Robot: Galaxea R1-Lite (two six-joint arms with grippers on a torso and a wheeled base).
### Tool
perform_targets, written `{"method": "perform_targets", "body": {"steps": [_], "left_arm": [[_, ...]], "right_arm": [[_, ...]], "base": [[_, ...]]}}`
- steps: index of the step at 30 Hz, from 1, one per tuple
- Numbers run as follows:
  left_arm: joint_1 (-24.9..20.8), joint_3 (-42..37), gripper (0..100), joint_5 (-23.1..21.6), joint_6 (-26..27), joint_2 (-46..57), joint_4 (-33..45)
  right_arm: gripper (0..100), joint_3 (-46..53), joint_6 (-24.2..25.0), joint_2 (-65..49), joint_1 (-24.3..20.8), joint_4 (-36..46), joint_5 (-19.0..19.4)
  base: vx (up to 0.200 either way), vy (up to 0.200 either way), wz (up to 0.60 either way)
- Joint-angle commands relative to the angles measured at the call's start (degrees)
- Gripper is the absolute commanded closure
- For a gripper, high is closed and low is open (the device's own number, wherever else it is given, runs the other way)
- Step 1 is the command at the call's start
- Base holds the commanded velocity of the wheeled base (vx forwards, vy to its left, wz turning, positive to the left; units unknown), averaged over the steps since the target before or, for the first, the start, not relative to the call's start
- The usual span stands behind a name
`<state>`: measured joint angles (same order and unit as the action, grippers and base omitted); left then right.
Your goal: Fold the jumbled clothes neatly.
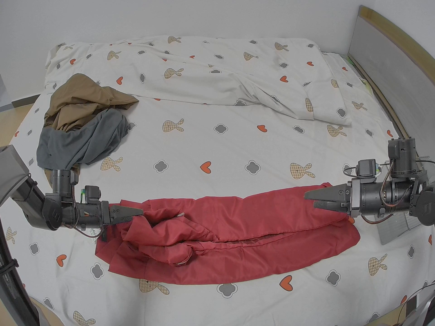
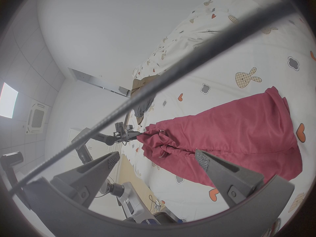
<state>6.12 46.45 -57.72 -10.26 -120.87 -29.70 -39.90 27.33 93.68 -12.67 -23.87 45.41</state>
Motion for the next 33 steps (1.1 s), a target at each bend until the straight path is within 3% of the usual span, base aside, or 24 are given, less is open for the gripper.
{"method": "perform_targets", "body": {"steps": [1,21,25,33], "left_arm": [[-0.06,-0.13,0,-0.02,-0.02,0.55,-0.01],[-1.29,-0.66,0,0.15,0.24,-2.18,-0.80],[1.53,-1.01,0,3.58,0.24,-2.18,-0.98],[3.02,-6.02,0,3.85,1.21,-0.16,-5.20]], "right_arm": [[0,0.00,0.00,0.09,-0.08,-0.04,0.03],[0,0.00,0.00,0.09,0.01,-0.04,0.03],[0,0.00,0.00,0.09,0.01,-0.04,0.03],[0,0.00,0.00,0.45,0.01,-0.04,0.12]], "base": [[0.000,0.000,0.00],[0.000,0.000,0.00],[0.000,0.000,0.00],[0.000,0.000,0.00]]}}
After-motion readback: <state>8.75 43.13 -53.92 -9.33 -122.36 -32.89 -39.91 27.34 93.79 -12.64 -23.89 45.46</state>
